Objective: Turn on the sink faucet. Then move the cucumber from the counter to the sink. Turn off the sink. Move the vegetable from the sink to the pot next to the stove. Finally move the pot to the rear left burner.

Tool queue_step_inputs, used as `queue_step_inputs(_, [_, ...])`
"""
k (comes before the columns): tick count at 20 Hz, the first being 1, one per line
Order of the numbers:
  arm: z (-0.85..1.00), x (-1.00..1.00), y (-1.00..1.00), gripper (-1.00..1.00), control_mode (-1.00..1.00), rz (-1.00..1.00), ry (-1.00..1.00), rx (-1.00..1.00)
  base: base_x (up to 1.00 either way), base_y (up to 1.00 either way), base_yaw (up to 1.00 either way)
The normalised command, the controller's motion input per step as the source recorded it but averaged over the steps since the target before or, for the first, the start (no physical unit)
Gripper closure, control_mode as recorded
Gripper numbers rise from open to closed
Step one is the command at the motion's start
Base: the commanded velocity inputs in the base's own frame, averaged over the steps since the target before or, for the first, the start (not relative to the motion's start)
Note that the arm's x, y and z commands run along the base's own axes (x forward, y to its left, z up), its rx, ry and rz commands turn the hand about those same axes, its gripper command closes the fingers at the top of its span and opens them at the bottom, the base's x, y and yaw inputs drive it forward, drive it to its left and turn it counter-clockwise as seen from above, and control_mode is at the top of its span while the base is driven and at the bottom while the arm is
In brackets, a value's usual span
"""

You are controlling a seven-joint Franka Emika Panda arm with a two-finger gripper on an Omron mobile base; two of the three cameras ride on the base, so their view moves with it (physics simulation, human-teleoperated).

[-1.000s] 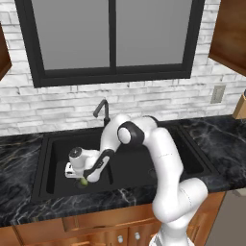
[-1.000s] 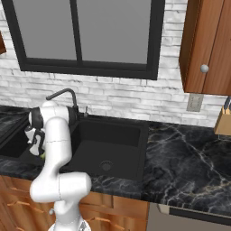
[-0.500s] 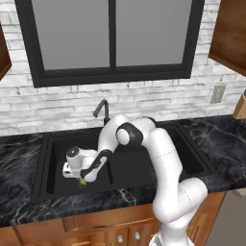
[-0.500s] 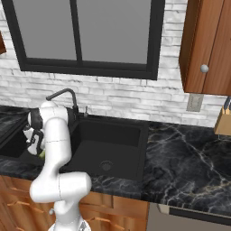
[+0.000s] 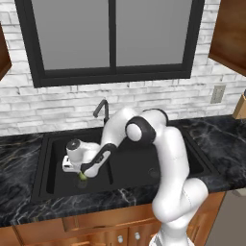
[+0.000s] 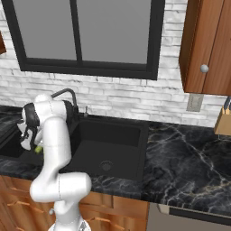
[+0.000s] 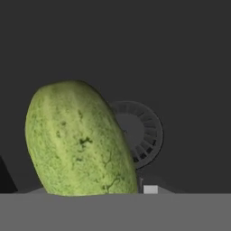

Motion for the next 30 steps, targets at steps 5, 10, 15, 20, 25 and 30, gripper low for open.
queue_step_inputs(5, [1.0, -0.41, -0.01, 1.0, -1.0, 0.0, 0.0, 0.01, 0.0, 0.0, 0.0])
queue_step_inputs(10, [1.0, -0.3, 0.02, 1.0, -1.0, 0.0, 0.0, 0.0, 0.0, 0.0, 0.0])
queue_step_inputs(15, [1.0, -0.26, 0.0, 1.0, -1.0, 0.0, 0.02, 0.0, 0.0, 0.0, 0.0])
queue_step_inputs(20, [0.92, -0.32, 0.0, 1.0, -1.0, 0.0, 0.05, 0.0, 0.0, 0.0, 0.0])
queue_step_inputs(25, [0.32, -0.29, 0.0, 1.0, -1.0, 0.0, 0.01, 0.0, 0.0, 0.0, 0.0])
queue_step_inputs(30, [0.0, -0.01, 0.01, 1.0, -1.0, 0.0, 0.0, 0.0, 0.0, 0.0, 0.0])
